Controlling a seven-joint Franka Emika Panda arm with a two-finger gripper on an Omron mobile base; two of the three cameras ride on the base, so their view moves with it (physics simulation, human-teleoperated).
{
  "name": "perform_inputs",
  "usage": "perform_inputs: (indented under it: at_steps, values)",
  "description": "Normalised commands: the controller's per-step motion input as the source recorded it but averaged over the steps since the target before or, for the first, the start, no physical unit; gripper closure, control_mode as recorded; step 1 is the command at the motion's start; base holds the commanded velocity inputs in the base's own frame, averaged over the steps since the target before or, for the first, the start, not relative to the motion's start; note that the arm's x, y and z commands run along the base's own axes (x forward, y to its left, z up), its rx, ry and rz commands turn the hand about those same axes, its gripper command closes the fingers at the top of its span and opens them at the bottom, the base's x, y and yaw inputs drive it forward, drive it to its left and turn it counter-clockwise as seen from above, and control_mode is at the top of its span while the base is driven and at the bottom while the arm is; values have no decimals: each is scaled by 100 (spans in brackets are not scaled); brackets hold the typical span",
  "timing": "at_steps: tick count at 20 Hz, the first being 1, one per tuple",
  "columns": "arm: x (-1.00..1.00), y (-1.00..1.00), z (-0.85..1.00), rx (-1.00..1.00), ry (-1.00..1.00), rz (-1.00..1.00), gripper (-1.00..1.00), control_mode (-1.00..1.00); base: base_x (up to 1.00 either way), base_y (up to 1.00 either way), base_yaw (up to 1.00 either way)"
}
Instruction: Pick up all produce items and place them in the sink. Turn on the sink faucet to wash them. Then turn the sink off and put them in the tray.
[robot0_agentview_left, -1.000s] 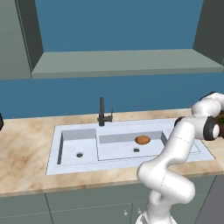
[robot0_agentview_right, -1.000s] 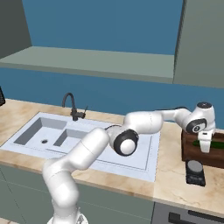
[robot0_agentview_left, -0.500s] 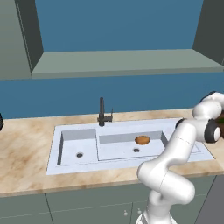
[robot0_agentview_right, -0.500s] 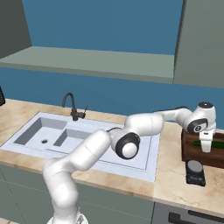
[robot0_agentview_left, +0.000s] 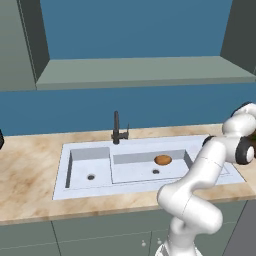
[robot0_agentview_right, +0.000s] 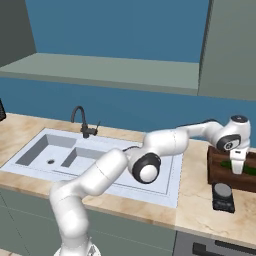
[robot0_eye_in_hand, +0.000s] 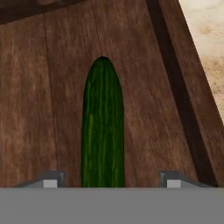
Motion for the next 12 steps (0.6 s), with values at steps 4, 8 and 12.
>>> perform_inputs:
  at_steps: [4,8,12]
  values:
    - [-50,43,0,0,-5,0,-100,-100,0,0,0]
    - [-60,52,0,0,-5,2,-100,-100,0,0,0]
    - [-67,61,0,0,-7,3,-100,-100,0,0,0]
